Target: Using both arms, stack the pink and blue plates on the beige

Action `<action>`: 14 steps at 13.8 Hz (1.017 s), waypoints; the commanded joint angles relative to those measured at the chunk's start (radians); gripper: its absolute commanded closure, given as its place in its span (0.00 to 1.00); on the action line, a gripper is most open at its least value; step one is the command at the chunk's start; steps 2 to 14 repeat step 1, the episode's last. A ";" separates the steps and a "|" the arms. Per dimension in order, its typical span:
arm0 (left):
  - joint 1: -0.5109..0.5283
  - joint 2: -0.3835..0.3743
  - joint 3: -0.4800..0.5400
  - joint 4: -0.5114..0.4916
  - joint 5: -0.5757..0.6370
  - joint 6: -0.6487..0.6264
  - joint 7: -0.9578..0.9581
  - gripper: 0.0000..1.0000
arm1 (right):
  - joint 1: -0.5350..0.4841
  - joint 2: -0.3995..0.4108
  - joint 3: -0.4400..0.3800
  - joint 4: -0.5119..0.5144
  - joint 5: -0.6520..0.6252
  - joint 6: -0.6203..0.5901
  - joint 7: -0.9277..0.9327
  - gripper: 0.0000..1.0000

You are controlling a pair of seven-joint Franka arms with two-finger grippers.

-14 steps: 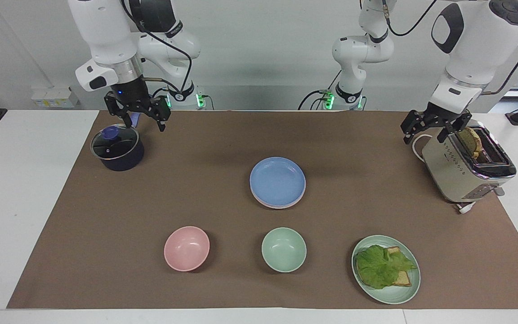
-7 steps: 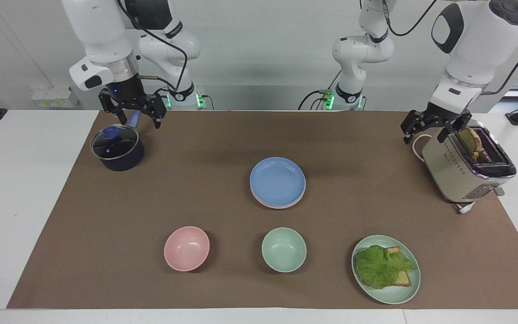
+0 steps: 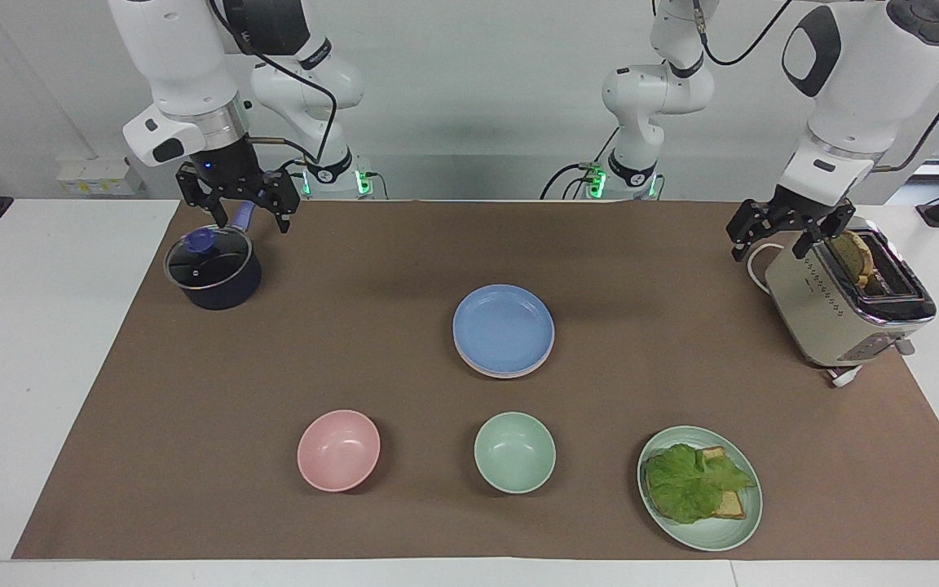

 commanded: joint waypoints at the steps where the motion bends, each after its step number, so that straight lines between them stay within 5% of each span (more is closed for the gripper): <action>1: 0.003 -0.010 -0.002 0.005 0.015 -0.018 0.011 0.00 | -0.018 0.003 0.012 0.011 -0.001 -0.008 -0.038 0.00; 14: 0.003 -0.010 -0.002 0.005 0.015 -0.018 0.011 0.00 | -0.018 0.003 0.012 0.011 -0.001 -0.008 -0.038 0.00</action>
